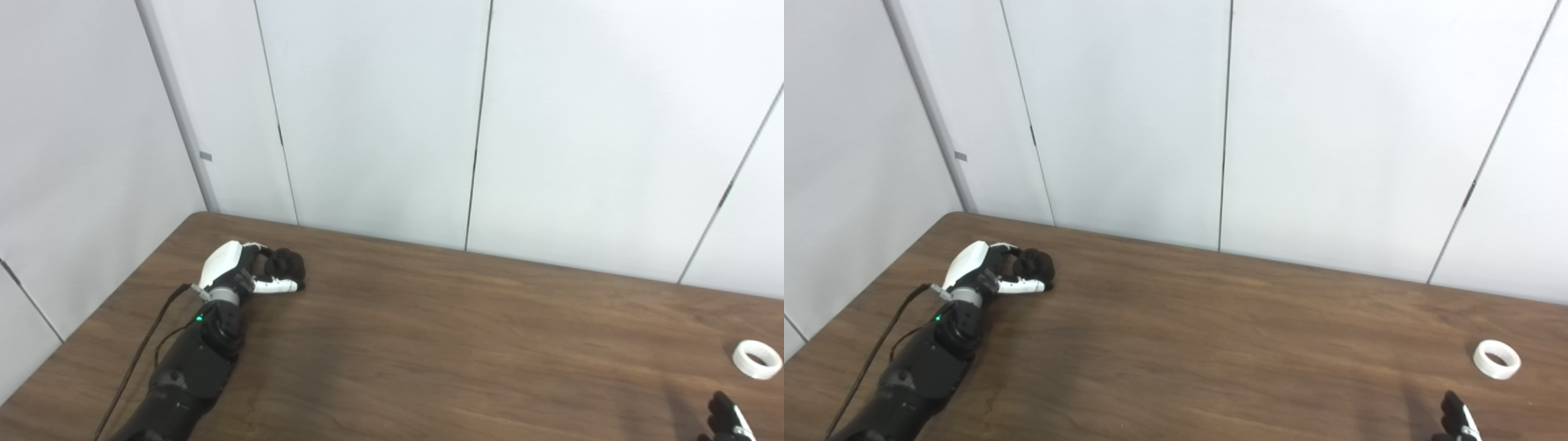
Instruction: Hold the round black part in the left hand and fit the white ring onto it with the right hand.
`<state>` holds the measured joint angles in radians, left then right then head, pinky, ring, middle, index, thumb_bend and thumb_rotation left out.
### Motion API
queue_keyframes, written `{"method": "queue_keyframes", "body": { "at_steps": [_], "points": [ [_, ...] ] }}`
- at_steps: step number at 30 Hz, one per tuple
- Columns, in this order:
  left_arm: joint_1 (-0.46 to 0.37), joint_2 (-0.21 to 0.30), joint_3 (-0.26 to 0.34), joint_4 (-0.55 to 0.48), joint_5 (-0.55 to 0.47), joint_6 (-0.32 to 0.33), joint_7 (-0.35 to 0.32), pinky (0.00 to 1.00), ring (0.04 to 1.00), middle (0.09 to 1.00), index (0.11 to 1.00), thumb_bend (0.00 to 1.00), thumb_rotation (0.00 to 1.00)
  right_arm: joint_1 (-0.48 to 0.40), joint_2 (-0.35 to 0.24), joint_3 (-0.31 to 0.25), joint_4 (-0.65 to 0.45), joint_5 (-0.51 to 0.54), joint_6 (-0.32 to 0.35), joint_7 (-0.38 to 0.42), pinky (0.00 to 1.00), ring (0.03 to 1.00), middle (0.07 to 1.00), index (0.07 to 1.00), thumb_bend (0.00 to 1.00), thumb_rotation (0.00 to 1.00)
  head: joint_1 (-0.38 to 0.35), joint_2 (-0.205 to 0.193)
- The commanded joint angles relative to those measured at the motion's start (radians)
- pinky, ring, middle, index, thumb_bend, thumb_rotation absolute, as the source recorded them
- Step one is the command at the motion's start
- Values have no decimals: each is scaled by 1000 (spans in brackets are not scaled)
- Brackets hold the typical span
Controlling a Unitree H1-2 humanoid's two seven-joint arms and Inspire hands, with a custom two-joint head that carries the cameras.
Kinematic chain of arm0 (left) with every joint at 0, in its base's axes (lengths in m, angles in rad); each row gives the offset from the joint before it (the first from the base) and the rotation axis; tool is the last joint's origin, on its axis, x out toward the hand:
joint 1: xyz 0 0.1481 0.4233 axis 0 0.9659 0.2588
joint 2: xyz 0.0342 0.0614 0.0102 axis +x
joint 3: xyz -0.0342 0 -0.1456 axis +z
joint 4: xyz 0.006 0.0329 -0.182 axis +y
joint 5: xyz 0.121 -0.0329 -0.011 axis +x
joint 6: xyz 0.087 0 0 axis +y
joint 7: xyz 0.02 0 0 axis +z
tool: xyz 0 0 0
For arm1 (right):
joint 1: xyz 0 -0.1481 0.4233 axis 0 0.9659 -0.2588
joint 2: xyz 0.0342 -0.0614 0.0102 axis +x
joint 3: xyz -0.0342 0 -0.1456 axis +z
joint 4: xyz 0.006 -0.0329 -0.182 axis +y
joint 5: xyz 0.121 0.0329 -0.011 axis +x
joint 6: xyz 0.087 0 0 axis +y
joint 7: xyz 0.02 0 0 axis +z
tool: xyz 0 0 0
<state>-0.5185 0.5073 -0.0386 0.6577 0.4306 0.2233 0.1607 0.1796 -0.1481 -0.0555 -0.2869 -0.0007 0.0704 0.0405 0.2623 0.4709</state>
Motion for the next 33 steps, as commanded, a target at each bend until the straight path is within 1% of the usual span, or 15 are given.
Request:
{"method": "queue_keyframes", "body": {
  "at_steps": [1, 6, 10, 14, 18, 20, 22, 26, 29, 30, 33],
  "points": [
    [-33, 32, 4, -21, -3, -22, 9, 1000, 1000, 926, 746, 947, 337, 4, 0, -3, -25, 3, 3, 4, 1000, 997, 985, 981, 289, 887, 1, 1],
    [-35, 31, 0, -23, -2, -15, 6, 1000, 1000, 930, 752, 928, 331, 4, 1, -1, -25, 3, 6, 4, 1000, 1000, 989, 986, 292, 899, 1, 0],
    [-39, 27, 2, -18, -4, -10, 7, 1000, 1000, 925, 755, 923, 329, 3, 4, 2, -31, -5, 10, 1, 1000, 1000, 990, 991, 265, 898, -2, 1],
    [-44, 27, -3, -8, -1, -8, 6, 1000, 1000, 919, 755, 918, 335, 4, 2, 5, -35, -28, 21, -4, 1000, 997, 980, 981, 287, 922, -2, 0],
    [-44, 27, -2, -8, -4, -14, 6, 1000, 1000, 916, 740, 913, 325, 2, 8, -2, -33, -5, 18, -1, 1000, 995, 982, 981, 282, 883, -2, 0],
    [-43, 26, 1, -6, -8, -22, 11, 1000, 1000, 914, 731, 913, 327, 1, 6, -2, -28, -2, 10, -1, 1000, 992, 980, 981, 296, 876, -2, 0],
    [-40, 26, 6, -10, -12, -23, 13, 1000, 997, 906, 716, 914, 321, 2, 3, 0, -29, -9, 11, -2, 1000, 984, 977, 980, 286, 874, -1, 4],
    [-40, 23, 15, -12, -23, -19, 13, 1000, 996, 899, 695, 904, 303, 3, 2, 2, -37, -14, 19, -1, 1000, 989, 978, 980, 286, 900, 0, 4],
    [-40, 19, 23, -6, -39, -33, 21, 1000, 991, 887, 669, 896, 274, 5, 1, 5, -43, -32, 28, -5, 1000, 986, 974, 978, 285, 918, 0, 5],
    [-40, 18, 25, -2, -44, -39, 25, 1000, 985, 878, 645, 873, 237, 5, 2, 4, -41, -28, 25, -3, 1000, 991, 979, 982, 280, 920, 0, 5],
    [-41, 15, 30, 6, -57, -54, 38, 1000, 975, 866, 614, 840, 196, 5, 3, 4, -42, -26, 26, -1, 1000, 996, 983, 986, 272, 913, 0, 5]
  ]
}}
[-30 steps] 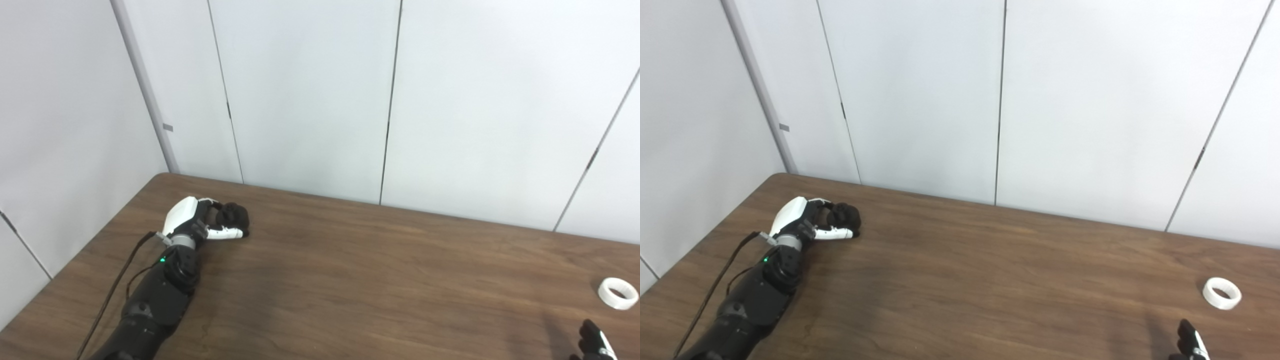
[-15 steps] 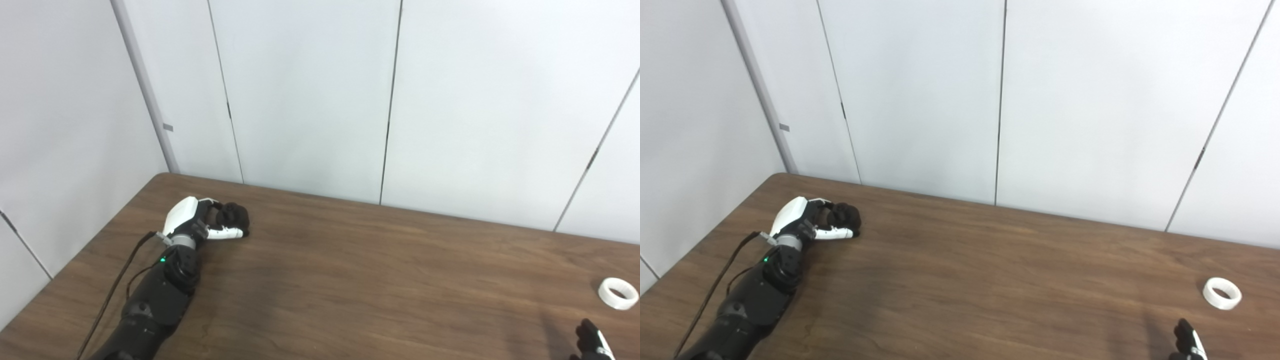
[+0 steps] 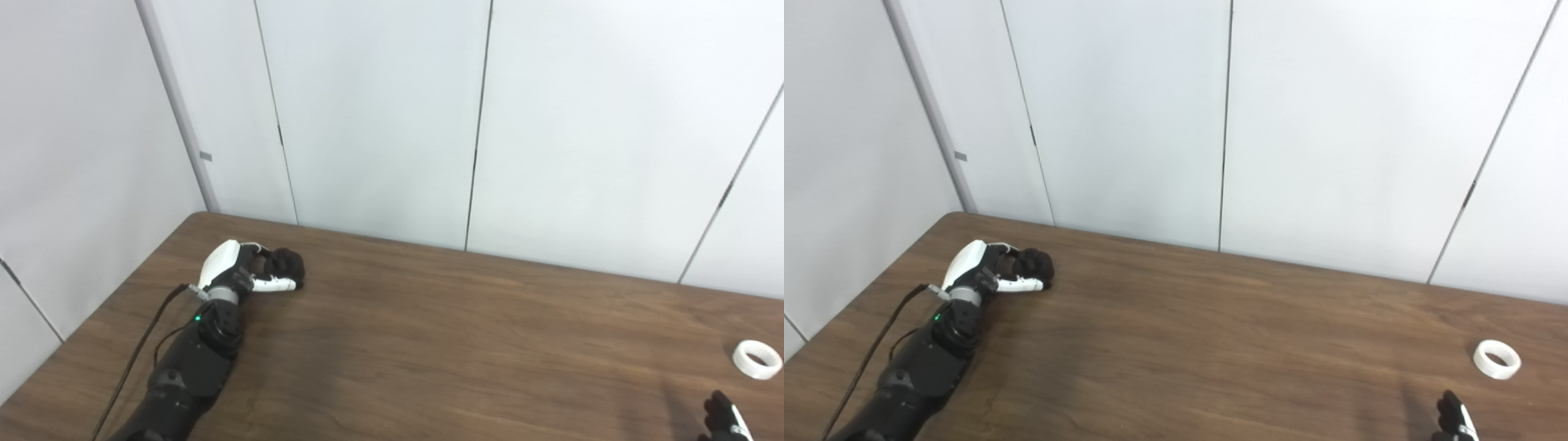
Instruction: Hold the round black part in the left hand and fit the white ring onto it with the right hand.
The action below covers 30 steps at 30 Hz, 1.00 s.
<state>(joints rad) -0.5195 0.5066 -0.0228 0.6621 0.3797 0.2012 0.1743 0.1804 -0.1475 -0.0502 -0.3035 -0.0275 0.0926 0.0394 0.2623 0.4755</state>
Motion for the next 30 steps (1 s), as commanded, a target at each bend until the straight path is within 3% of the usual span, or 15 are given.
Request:
{"method": "queue_keyframes", "body": {
  "at_steps": [1, 3, 6, 13, 22, 30],
  "points": [
    [-41, 13, 17, 5, -11, -41, 32, 1000, 968, 858, 595, 835, 167, 5, 2, -1, -29, -2, 7, 0, 1000, 997, 983, 986, 273, 920, 0, 0],
    [-44, 10, 19, 20, -18, -60, 40, 1000, 959, 845, 512, 590, 87, 5, 5, -2, -30, 5, 6, 1, 1000, 1000, 986, 992, 262, 923, 0, 0],
    [-46, 8, 15, 30, -22, -87, 52, 1000, 933, 822, 490, 530, 61, 5, 4, -2, -29, 7, 4, 2, 1000, 1000, 986, 991, 260, 903, 1, 0],
    [-49, 5, 12, 51, -22, -133, 78, 1000, 893, 790, 486, 521, 49, 7, 6, -4, -32, 6, 6, -3, 1000, 997, 980, 989, 254, 907, 2, 3],
    [-36, 5, 7, 37, -10, -128, 89, 1000, 886, 782, 486, 522, 50, 7, 4, -6, -45, 13, 29, 0, 1000, 1000, 986, 994, 265, 908, 3, 6],
    [6, 7, 7, -43, -8, -138, 91, 1000, 879, 774, 486, 522, 48, 10, 5, -4, -54, 20, 38, 2, 1000, 1000, 992, 994, 284, 889, -6, 15]
  ]
}}
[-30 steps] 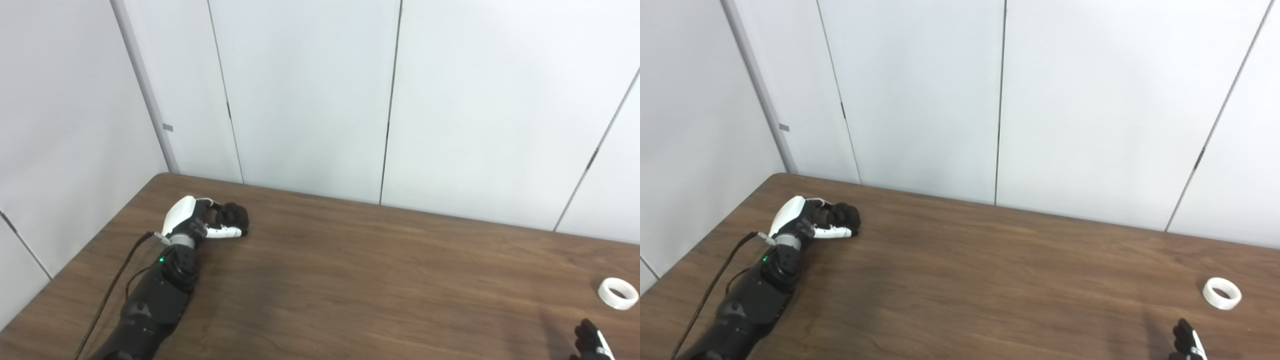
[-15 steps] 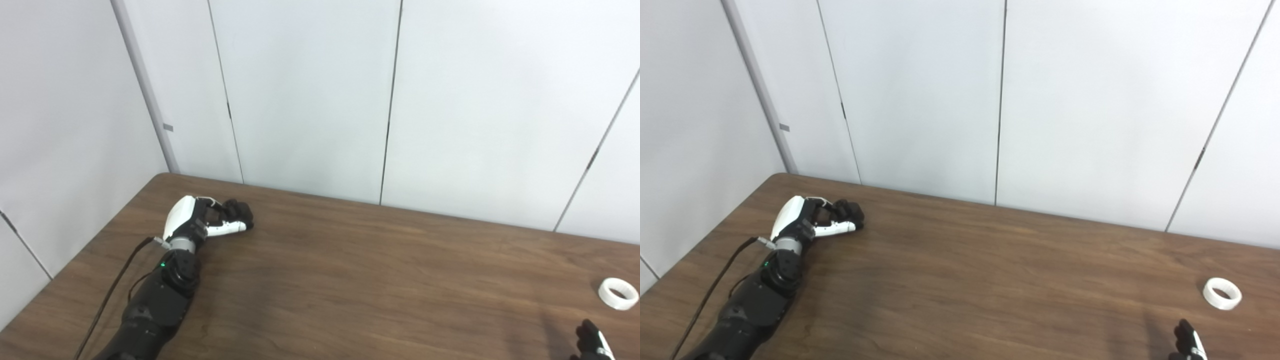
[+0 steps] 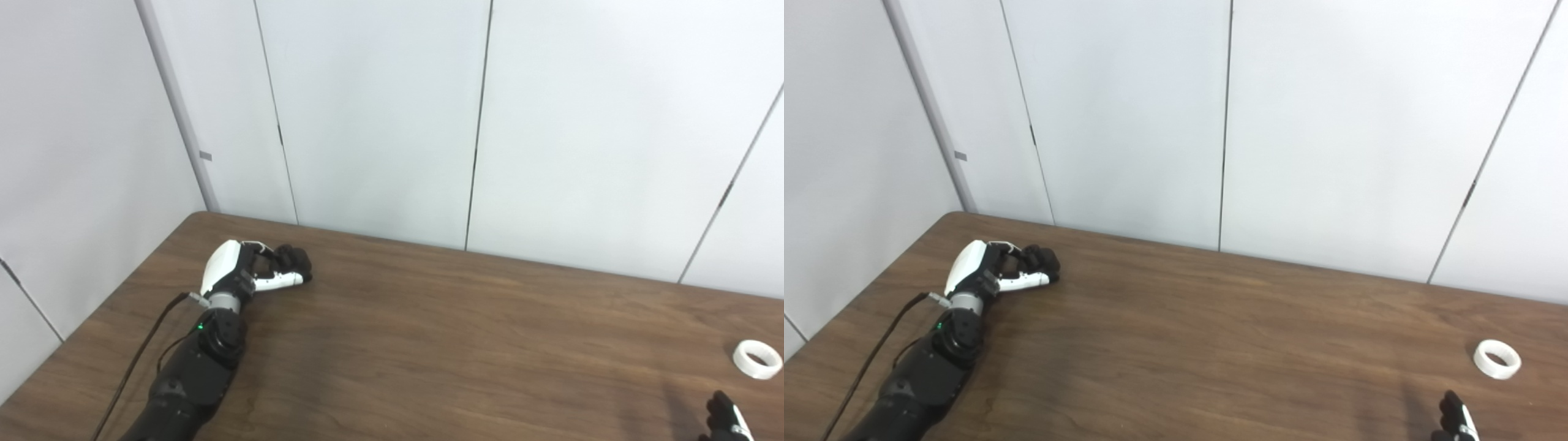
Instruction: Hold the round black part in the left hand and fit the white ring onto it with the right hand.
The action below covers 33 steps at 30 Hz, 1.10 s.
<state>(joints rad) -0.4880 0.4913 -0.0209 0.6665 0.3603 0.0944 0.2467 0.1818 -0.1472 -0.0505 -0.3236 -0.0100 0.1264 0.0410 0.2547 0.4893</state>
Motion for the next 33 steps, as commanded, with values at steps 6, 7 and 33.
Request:
{"method": "queue_keyframes", "body": {
  "at_steps": [6, 7, 33],
  "points": [
    [39, 20, -2, -194, 26, -25, -4, 1000, 894, 777, 486, 521, 49, 13, 8, 7, -52, -60, 37, -14, 1000, 990, 965, 965, 329, 934, -10, 8],
    [50, 19, -7, -223, 35, -18, -10, 1000, 898, 781, 487, 520, 49, 13, 11, 5, -52, -55, 38, -13, 1000, 994, 968, 966, 316, 932, -13, 10],
    [296, -104, -170, -820, 301, 16, -189, 1000, 903, 781, 485, 521, 52, 2, 23, 25, -33, -72, 24, -35, 1000, 980, 946, 948, 348, 869, -160, 99]
  ]
}}
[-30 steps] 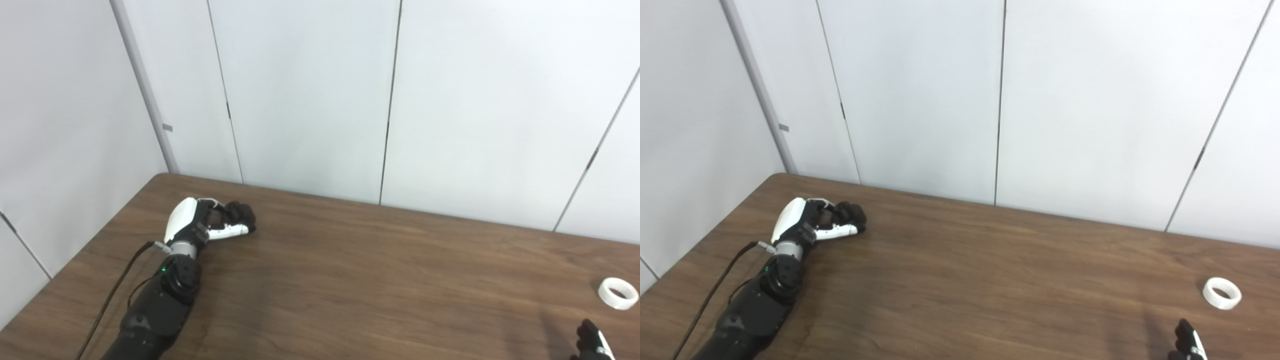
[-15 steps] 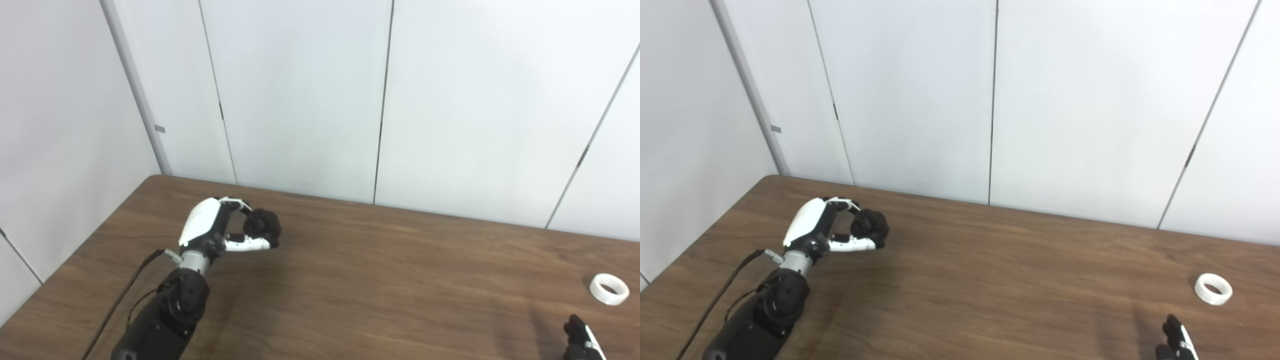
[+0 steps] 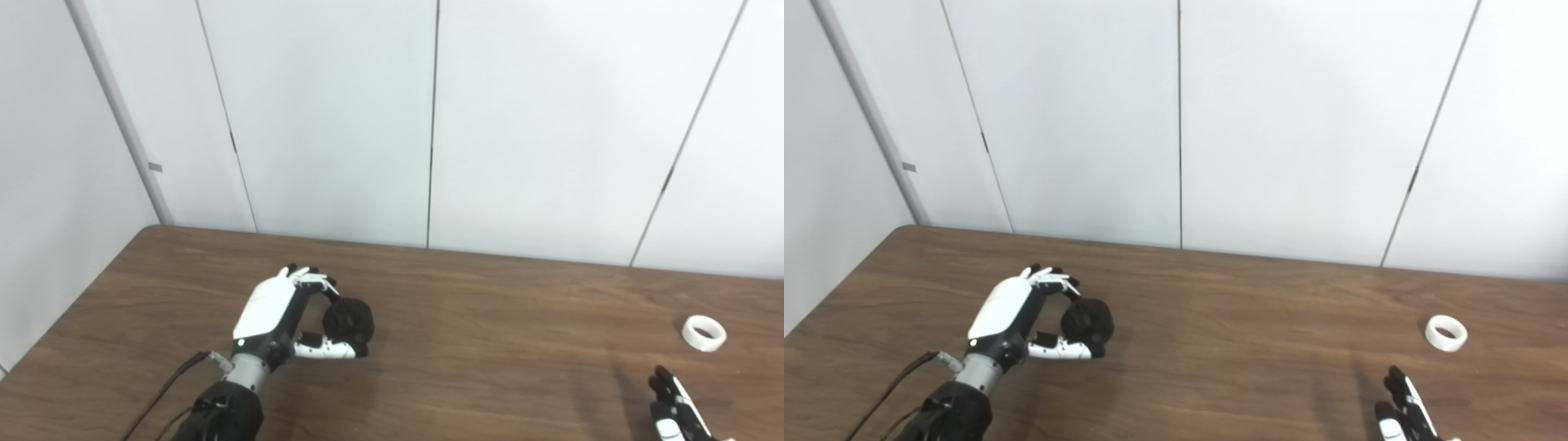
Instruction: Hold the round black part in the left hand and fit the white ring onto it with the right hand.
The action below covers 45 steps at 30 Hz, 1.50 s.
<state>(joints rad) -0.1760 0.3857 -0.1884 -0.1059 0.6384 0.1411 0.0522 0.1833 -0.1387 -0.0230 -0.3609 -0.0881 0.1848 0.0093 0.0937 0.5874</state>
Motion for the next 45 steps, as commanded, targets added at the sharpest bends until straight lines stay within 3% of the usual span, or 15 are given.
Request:
{"method": "queue_keyframes", "body": {
  "at_steps": [1, 6, 13, 20, 24, 34, 45],
  "points": [
    [-11, -7, -11, -59, 30, -36, 3, 1000, 900, 780, 485, 521, 52, -1, 17, -6, 12, 19, -37, -2, 1000, 983, 951, 949, 351, 857, 1, 1],
    [7, -32, -62, -104, 95, -52, -20, 1000, 891, 773, 485, 521, 52, -6, 14, -1, 45, 16, -80, -6, 1000, 976, 946, 943, 438, 844, -31, 26],
    [42, -80, -118, -137, 156, -86, -46, 1000, 887, 768, 484, 522, 51, -17, 30, 12, 47, -26, -53, -31, 999, 953, 922, 918, 538, 875, -75, 61],
    [81, -118, -169, -120, 216, -110, -63, 1000, 877, 765, 485, 523, 52, -30, 28, 30, 39, -58, -57, -44, 949, 929, 914, 918, 535, 920, -117, 94],
    [96, -128, -187, -109, 236, -117, -66, 1000, 881, 769, 485, 522, 53, -37, 37, 28, 30, -40, -49, -43, 972, 942, 927, 925, 553, 912, -136, 108],
    [119, -157, -206, -37, 268, -156, -21, 1000, 885, 772, 485, 522, 52, -58, 42, 16, 8, -9, -38, -50, 998, 950, 922, 912, 567, 872, -160, 141],
    [131, -165, -221, 28, 296, -179, 39, 1000, 886, 784, 486, 522, 51, -66, 38, 1, -24, -17, -10, -61, 938, 923, 911, 897, 568, 824, -174, 161]
  ]
}}
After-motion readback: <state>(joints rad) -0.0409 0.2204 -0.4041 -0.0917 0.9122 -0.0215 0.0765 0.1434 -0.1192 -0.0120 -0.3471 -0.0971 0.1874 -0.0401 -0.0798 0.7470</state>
